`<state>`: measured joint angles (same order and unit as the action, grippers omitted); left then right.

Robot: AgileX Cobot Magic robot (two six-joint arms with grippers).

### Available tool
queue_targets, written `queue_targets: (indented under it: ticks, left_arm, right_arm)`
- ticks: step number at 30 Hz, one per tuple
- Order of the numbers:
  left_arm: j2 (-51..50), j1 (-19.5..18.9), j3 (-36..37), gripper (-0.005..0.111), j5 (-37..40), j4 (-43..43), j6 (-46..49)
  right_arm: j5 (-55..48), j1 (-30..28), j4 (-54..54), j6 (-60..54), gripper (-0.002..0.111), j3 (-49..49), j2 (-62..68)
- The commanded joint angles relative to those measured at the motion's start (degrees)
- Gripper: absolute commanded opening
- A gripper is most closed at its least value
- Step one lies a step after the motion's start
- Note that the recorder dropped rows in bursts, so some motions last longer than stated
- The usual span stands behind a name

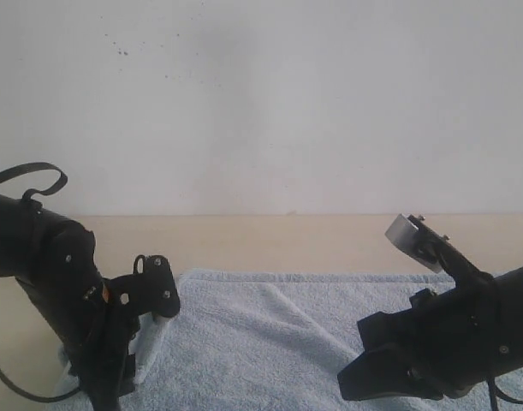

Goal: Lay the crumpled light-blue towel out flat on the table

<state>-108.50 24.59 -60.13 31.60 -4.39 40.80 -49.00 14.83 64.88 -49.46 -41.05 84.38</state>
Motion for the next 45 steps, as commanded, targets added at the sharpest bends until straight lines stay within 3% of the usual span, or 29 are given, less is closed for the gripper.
queue_targets:
  ticks: [1, 16, 18, 22, 24, 32, 41, 45]
  left_arm:
    - [0.19, -0.07, 3.36, 0.044, -5.01, 0.71, 4.28]
    - [0.19, -0.07, 3.56, 0.033, -10.58, 0.71, -0.08]
    - [0.19, -0.07, 3.56, 0.035, -10.34, 0.71, 0.02]
    - [0.19, -0.07, 3.56, 0.055, -8.95, 0.47, 3.44]
    - [0.19, -0.07, 3.56, 0.060, -9.52, 0.47, 3.34]
    - [0.19, -0.07, 3.56, 0.030, -10.37, -0.63, 2.14]
    - [0.19, -1.80, 3.56, 0.027, -11.53, -0.77, -0.32]
    - [0.19, -3.36, 3.56, 0.004, -13.42, -0.77, -5.66]
  right_arm:
    - [-0.31, 0.08, 0.32, -0.67, 0.000, -0.36, -0.47]
    - [-0.31, 0.08, 0.32, -0.67, 0.000, -0.36, -0.47]
    - [-0.31, 0.08, 0.32, -0.67, 0.000, -0.36, -0.47]
    - [-0.31, 0.08, 0.32, -0.67, 0.000, -0.36, -0.47]
    - [-0.55, 0.08, 0.33, -0.67, 0.000, -0.36, -0.47]
    - [-0.71, 0.08, 0.33, -0.67, 0.000, -0.36, -0.47]
    - [-0.80, 0.08, 0.33, -0.67, 0.000, -0.36, -0.47]
    - [-0.80, 0.08, 0.33, -0.67, 0.000, -0.36, -0.47]
